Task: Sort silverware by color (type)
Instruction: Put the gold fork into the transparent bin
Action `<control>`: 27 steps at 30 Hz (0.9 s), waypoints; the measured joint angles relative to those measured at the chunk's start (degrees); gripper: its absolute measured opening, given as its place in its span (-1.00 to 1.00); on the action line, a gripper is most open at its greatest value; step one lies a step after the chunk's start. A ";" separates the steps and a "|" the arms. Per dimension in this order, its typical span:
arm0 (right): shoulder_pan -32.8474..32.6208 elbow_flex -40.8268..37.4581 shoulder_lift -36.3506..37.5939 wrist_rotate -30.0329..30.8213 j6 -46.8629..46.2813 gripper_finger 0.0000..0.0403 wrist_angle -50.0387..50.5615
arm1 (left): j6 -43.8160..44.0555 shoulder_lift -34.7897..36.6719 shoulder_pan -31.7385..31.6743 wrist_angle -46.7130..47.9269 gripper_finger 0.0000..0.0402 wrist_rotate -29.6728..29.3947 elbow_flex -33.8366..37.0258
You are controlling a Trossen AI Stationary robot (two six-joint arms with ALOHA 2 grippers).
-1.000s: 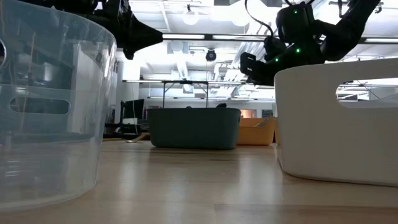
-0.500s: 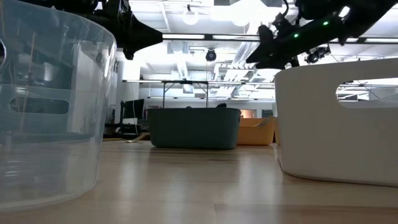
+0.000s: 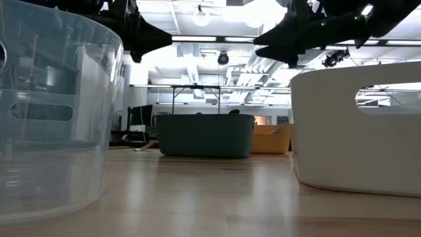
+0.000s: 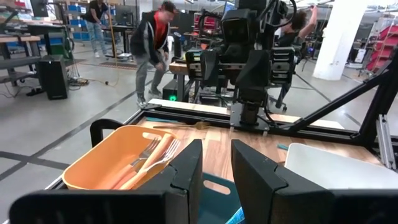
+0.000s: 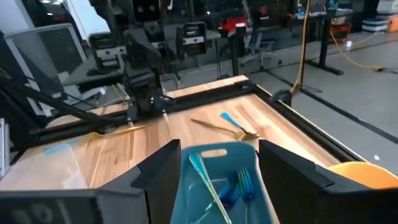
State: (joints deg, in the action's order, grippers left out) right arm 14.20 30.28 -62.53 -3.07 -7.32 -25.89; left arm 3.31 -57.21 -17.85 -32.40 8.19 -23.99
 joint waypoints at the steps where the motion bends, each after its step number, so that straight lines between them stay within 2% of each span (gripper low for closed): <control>1: -0.25 0.00 -0.52 -0.01 0.28 0.04 -1.01 | -0.58 0.00 0.00 0.00 -0.62 0.00 0.00; 9: -0.88 -0.02 -3.78 0.00 1.92 0.04 -2.85 | -0.60 0.00 0.00 0.02 -0.62 0.00 0.00; 21: -0.88 -0.02 -3.82 0.02 0.76 0.04 -4.04 | -0.53 0.00 0.04 0.93 -0.62 0.00 0.00; 27: -0.88 -0.02 -3.82 0.02 0.76 0.04 -4.00 | -2.59 0.00 0.04 6.22 -0.62 -0.24 0.00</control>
State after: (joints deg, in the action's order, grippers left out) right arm 13.32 30.26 -66.35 -3.05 -6.57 -29.89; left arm 0.72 -57.21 -17.80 -26.18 7.95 -23.99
